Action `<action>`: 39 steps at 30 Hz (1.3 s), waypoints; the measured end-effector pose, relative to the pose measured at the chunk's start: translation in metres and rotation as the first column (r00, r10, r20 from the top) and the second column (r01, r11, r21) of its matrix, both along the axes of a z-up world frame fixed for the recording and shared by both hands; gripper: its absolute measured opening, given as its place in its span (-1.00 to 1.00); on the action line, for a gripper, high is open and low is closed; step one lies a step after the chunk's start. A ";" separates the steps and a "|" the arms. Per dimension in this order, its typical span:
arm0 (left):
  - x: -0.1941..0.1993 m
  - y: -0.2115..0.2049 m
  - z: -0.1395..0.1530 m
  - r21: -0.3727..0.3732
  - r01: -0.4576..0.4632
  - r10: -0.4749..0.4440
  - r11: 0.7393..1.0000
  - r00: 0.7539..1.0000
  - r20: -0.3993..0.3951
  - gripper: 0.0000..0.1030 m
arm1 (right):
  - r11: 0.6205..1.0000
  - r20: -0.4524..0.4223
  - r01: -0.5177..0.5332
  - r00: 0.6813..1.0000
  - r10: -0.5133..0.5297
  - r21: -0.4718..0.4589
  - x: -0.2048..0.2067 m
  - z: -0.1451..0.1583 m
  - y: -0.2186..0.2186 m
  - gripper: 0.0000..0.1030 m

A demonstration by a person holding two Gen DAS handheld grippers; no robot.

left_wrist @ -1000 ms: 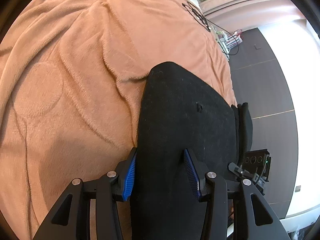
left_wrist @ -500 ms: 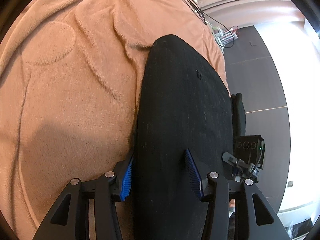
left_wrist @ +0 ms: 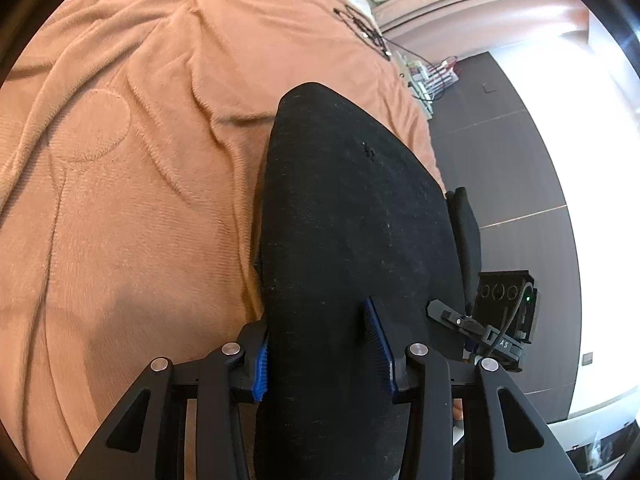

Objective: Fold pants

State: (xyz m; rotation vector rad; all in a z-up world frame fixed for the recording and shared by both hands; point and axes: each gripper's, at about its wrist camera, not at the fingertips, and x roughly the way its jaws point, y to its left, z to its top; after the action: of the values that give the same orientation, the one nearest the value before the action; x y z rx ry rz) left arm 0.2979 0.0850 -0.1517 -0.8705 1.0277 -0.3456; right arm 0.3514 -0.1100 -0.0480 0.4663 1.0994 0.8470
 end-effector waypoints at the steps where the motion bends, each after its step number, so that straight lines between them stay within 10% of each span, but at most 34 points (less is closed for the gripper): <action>1: 0.000 -0.002 0.002 -0.002 -0.001 0.001 1.000 1.000 0.004 -0.16 | 1.000 0.009 0.004 1.000 -0.004 -0.003 -0.003 0.003 0.001 -0.43; 39: -0.077 -0.047 0.115 0.029 0.015 -0.023 0.999 0.956 0.291 -0.17 | 0.994 0.297 0.091 0.952 -0.068 -0.063 -0.116 0.085 0.015 -0.45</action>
State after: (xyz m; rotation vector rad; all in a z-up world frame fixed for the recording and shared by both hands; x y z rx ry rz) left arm 0.2209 0.0378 -0.0367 -0.7592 0.7651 -0.4611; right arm 0.2352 -0.0954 0.0374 0.3065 0.8283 0.7724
